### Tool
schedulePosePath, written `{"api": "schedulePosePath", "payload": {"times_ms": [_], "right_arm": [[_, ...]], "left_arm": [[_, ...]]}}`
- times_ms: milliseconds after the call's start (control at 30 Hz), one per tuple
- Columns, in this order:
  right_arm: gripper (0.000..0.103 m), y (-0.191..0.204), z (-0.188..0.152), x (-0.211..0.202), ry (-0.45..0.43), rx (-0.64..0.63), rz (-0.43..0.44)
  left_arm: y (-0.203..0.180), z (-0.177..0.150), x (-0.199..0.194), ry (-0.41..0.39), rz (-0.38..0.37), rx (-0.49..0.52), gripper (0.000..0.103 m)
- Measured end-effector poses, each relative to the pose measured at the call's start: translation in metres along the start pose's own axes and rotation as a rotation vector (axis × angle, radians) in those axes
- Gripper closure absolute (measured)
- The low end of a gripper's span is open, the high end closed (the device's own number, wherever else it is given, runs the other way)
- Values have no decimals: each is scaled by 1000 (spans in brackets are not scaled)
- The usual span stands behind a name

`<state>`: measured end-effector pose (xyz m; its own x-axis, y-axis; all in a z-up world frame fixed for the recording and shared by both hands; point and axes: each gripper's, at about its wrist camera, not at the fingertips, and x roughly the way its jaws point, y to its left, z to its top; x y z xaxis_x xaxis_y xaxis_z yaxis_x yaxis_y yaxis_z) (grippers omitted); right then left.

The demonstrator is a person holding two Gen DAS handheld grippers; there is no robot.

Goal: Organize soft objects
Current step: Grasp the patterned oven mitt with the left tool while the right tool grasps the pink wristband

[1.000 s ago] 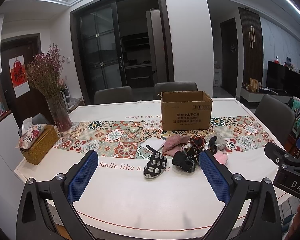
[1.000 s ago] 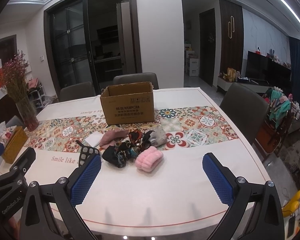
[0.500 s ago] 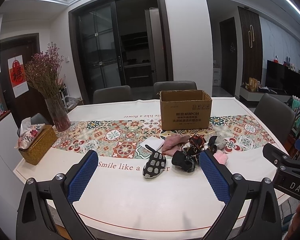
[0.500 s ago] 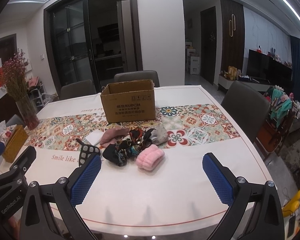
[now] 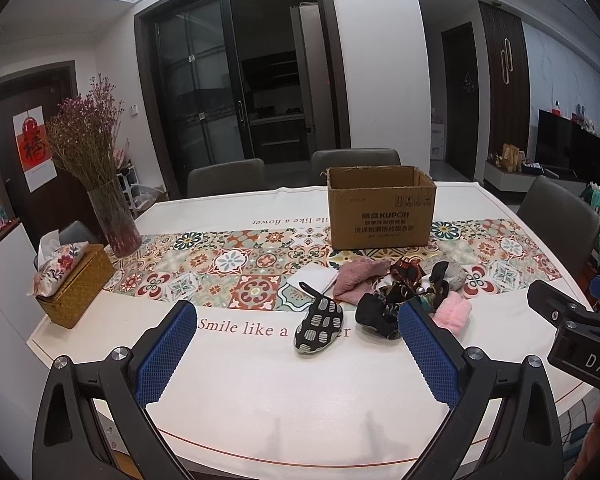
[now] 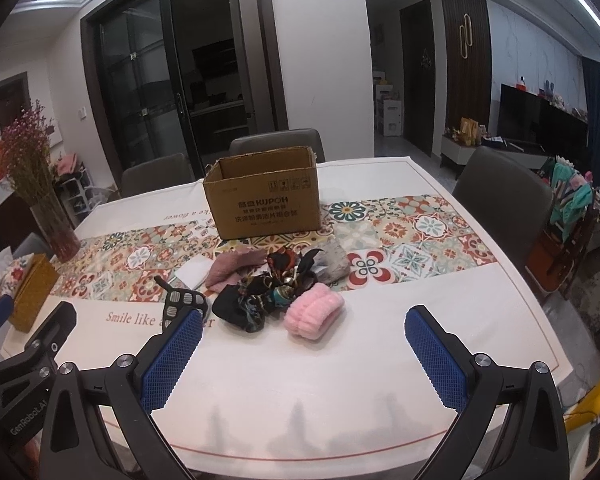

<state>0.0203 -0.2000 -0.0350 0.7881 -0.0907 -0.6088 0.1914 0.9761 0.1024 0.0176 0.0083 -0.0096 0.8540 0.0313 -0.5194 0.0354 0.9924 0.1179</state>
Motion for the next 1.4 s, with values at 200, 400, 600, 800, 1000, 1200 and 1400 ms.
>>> {"api": "schedulePosePath", "payload": {"times_ms": [200, 400, 600, 800, 1000, 1200, 1400], "right_arm": [[1, 11, 0, 28, 45, 12, 10], [1, 21, 2, 59, 91, 21, 2], [1, 22, 4, 94, 137, 52, -17], [1, 19, 5, 130, 204, 86, -41], [1, 14, -1, 163, 277, 122, -73], [2, 13, -7, 187, 335, 154, -113], [6, 11, -12, 208, 379, 187, -160]], "left_arm": [[6, 0, 26, 31, 10, 13, 4], [9, -1, 59, 70, -4, 34, 10], [7, 2, 98, 102, -31, 56, 14], [1, 2, 134, 148, -72, 90, 19], [-6, -5, 172, 214, -112, 121, 25], [-10, -19, 207, 289, -151, 142, 31], [-12, -27, 232, 325, -168, 175, 36]]}}
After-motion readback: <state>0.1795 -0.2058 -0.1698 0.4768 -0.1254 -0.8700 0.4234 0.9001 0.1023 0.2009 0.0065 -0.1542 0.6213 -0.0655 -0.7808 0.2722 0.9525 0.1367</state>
